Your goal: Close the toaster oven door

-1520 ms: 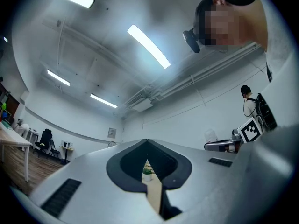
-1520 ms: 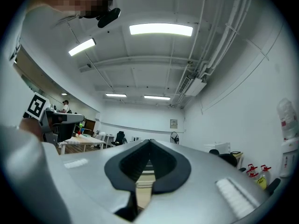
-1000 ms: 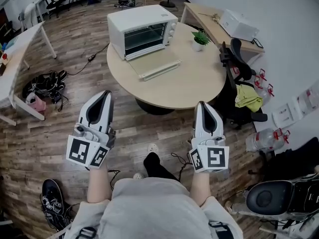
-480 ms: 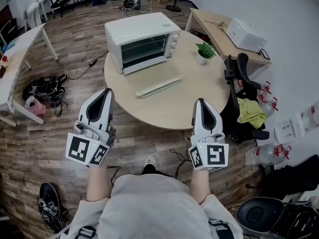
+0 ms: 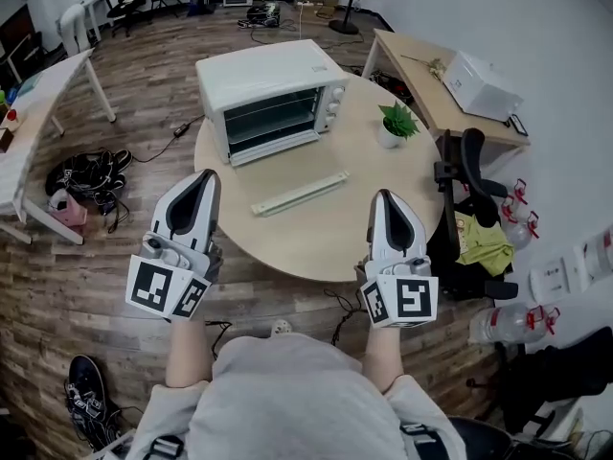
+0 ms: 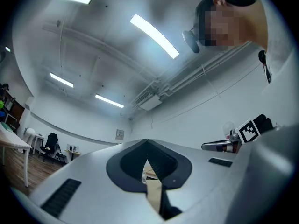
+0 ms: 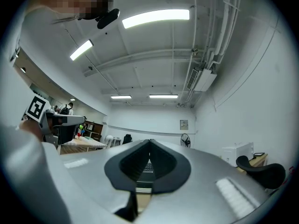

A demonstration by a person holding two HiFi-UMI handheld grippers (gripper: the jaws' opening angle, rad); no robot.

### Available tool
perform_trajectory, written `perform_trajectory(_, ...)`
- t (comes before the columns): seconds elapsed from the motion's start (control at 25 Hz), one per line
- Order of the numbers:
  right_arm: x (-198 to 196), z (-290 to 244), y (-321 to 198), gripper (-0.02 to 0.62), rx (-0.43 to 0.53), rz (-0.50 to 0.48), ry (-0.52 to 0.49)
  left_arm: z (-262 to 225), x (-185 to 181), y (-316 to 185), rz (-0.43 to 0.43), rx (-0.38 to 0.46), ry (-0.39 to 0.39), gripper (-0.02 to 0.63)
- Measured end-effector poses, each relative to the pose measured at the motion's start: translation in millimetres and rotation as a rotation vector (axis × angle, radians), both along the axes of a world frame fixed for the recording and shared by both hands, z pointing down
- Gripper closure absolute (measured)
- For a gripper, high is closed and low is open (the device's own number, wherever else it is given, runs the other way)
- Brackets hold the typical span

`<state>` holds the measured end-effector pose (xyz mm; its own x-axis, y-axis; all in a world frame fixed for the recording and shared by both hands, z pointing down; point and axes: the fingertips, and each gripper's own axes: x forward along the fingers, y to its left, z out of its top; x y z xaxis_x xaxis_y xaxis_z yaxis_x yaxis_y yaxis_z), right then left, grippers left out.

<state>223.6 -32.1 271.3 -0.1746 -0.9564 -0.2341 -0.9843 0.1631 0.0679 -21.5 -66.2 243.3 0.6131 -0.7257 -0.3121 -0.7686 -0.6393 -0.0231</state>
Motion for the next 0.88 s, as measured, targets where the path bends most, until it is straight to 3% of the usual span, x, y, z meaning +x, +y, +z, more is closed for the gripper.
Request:
perform_trajectory(0.36,11.4,9.5,-39.8,0.583,-0.020,-0.074,0.006,5.9,19.7,-22.3,-0.045,-0.012,-0.009,0.598)
perform_trajectory(0.88,-34.7,52.6,-101.1,0.583,-0.143,-0.178,-0.031,15.8,2.6,-62.1,-0.055,-0.040,-0.034,0.598)
